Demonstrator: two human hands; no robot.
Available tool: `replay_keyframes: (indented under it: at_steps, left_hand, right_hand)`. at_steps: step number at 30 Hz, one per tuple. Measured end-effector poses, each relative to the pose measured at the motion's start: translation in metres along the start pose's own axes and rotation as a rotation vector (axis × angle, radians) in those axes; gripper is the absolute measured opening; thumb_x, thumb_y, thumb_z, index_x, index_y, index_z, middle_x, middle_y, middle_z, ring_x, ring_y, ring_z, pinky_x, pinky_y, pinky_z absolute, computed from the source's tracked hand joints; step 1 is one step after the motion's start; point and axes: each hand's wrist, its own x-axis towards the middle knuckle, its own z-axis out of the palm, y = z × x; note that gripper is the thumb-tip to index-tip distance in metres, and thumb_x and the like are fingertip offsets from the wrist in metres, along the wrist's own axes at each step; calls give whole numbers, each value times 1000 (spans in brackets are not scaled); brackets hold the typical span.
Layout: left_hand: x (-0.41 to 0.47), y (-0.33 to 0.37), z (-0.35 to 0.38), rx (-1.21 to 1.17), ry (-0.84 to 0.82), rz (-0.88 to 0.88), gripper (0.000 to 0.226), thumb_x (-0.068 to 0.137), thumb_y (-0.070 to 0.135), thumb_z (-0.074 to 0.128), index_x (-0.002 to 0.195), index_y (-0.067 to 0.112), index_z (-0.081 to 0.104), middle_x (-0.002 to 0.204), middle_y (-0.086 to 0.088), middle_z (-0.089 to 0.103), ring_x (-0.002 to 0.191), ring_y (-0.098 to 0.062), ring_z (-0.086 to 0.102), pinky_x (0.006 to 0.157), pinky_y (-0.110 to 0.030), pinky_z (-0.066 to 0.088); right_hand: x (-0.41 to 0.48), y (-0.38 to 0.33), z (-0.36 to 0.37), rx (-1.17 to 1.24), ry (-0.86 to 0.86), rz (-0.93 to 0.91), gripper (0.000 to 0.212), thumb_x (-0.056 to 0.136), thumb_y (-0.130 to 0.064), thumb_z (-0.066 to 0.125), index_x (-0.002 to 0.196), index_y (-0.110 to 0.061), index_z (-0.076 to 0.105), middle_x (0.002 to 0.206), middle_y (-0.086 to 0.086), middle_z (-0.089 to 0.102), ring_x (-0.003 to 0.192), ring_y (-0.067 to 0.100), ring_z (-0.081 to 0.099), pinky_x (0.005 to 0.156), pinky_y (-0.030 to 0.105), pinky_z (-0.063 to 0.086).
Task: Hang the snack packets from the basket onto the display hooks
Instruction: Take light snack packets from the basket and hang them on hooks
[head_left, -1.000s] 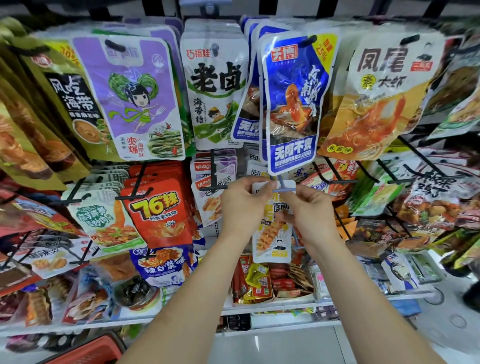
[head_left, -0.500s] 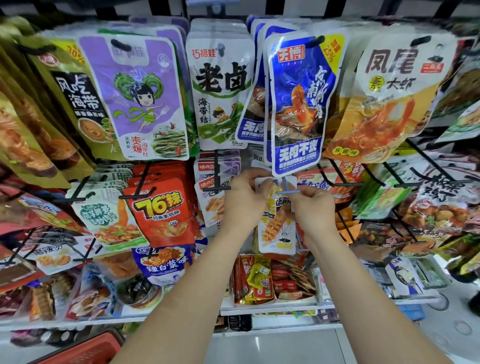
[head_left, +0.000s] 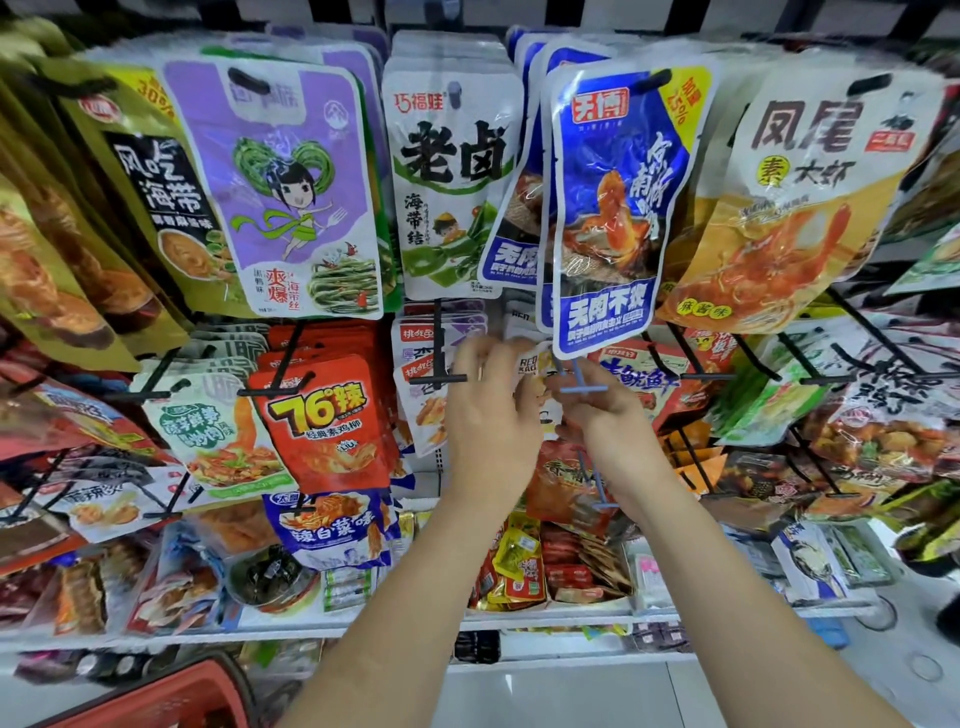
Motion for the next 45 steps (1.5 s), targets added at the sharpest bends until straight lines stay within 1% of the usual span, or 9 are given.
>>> replay_keyframes:
  at_steps: [5,8,10,13,17,25,29,35,45]
  left_hand:
    - [7,-5,8,120,-322,-88,59,79,-7,52,133,17,55,130,-11,54,121,-31,50,93,-40,49]
    - [20,-5,11,188,-459,-169,54,84,-3,51,136,12,49,135,-15,50,122,-32,47,97,-33,37]
    - [23,-6,11,205,-525,-221,50,89,0,48,137,13,46,134,-14,52,121,-31,48,96,-29,34]
    - [15,-7,0,81,-499,-270,43,92,2,47,130,20,56,121,-4,64,104,-22,60,85,-23,41]
    - [-25,-15,-36,31,-506,-295,27,97,15,48,113,23,69,102,-1,72,60,-16,58,56,-22,44]
    - [-111,-67,-132,432,-624,-137,28,86,11,51,103,20,72,97,-2,70,90,-27,63,69,-39,56]
    - [-154,-97,-195,586,-660,-226,30,77,12,53,97,25,72,89,1,68,82,-26,66,58,-33,55]
    - [-238,-145,-312,729,-671,-504,36,90,18,44,119,32,59,109,1,62,104,-24,60,81,-37,51]
    - [-395,-254,-476,679,-384,-907,37,89,26,39,110,33,68,105,0,72,93,-26,67,74,-33,53]
  right_hand:
    - [4,-5,-4,-29,-80,33,63,85,19,36,132,-17,56,113,19,64,103,47,55,93,61,47]
    - [6,-12,-6,91,-129,80,61,88,20,34,131,-19,52,107,-8,64,93,4,67,83,32,57]
    - [9,-12,-10,134,-130,123,58,92,14,38,134,-22,51,110,-12,64,91,3,66,85,34,55]
    - [9,-3,-16,79,-79,164,49,94,5,47,135,-22,53,125,-3,62,109,17,62,94,46,52]
    - [-4,14,-21,-276,0,15,26,95,4,47,111,-9,63,103,2,69,84,22,67,84,44,55]
    - [-45,24,15,-1133,-436,-544,34,97,-18,48,129,-17,57,118,5,62,107,27,58,84,40,50]
    - [-73,31,65,-1205,-582,-726,34,93,-18,58,127,-16,59,113,6,66,101,30,62,73,43,56]
    - [-138,64,174,-1146,-758,-860,33,77,-16,74,108,-17,67,97,1,71,80,27,70,54,30,55]
    - [-246,176,348,-994,-923,-556,34,97,-25,53,131,-25,58,125,-3,60,111,20,58,90,32,45]
